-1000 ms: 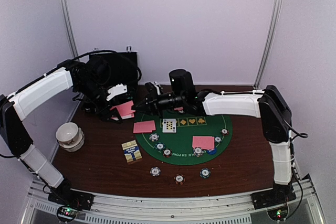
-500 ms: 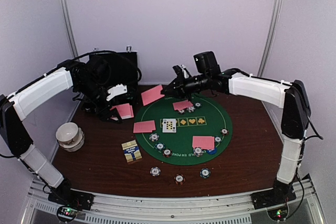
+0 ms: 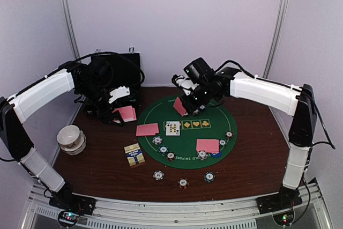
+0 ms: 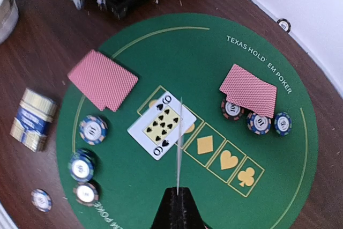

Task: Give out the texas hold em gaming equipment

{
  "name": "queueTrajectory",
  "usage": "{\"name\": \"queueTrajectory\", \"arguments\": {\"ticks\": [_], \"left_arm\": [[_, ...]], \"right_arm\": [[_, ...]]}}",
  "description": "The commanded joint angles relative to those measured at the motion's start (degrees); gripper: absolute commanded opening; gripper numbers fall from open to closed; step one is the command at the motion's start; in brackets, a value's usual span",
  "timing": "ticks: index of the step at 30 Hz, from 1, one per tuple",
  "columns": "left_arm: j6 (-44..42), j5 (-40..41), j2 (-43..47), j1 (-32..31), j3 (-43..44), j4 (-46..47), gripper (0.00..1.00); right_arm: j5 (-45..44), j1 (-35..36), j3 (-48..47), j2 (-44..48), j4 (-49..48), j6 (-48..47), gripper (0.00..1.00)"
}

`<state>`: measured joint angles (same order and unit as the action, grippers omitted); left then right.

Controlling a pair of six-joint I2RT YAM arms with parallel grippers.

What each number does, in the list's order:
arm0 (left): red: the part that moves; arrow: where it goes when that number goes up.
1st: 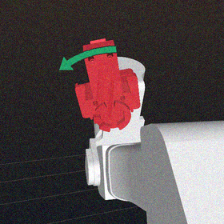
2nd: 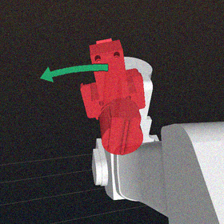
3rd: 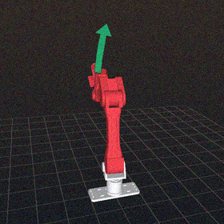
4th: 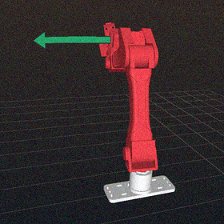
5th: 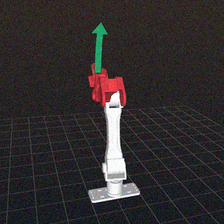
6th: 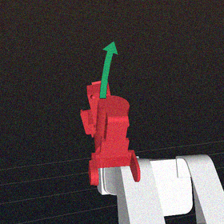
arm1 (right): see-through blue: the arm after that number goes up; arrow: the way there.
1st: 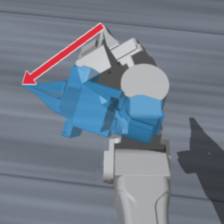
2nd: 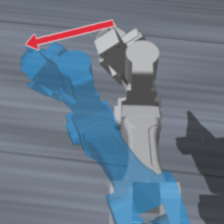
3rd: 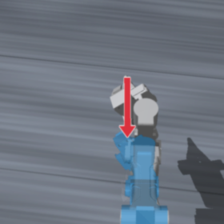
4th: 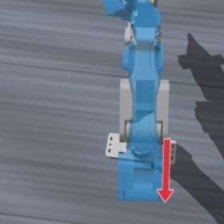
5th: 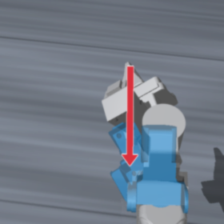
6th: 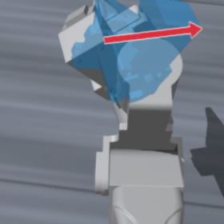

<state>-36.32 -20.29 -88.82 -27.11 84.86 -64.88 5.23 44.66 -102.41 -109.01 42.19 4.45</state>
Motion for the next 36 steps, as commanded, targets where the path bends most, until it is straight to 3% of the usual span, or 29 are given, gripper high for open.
{"name": "queueTrajectory", "arguments": {"ticks": [1,14,22,25,26,28,29,36], "left_arm": [[-0.24,-0.22,2.07,0.13,-0.33,-0.28,0.0],[-0.02,-0.37,1.92,0.22,0.32,-0.73,0.0],[-0.08,-0.51,1.93,0.22,0.76,-1.02,0.0],[-0.14,-0.74,1.57,0.22,1.3,-1.31,0.0],[-0.15,-0.79,1.49,0.22,1.5,-1.4,0.0],[-0.16,-0.73,1.45,0.22,1.7,-1.49,0.0],[-0.16,-0.79,1.4,0.22,1.71,-1.55,0.0],[-0.12,-0.95,1.45,0.22,1.76,-1.76,0.0]], "right_arm": [[-23.09,5.97,7.41,0.81,-8.51,-22.87,0.0],[-39.17,11.89,11.14,-12.88,-25.76,-48.54,0.0],[-38.95,12.84,12.15,-14.33,-24.74,-48.54,0.0],[-37.93,13.28,12.25,-14.0,-22.54,-46.62,0.13],[-37.68,13.4,12.62,-13.82,-22.25,-46.09,0.21],[-37.26,13.58,13.47,-13.05,-21.99,-45.17,0.46],[-37.21,13.6,13.95,-12.64,-22.05,-44.75,0.53],[-39.27,13.75,15.29,-9.13,-22.93,-43.08,0.7]]}}
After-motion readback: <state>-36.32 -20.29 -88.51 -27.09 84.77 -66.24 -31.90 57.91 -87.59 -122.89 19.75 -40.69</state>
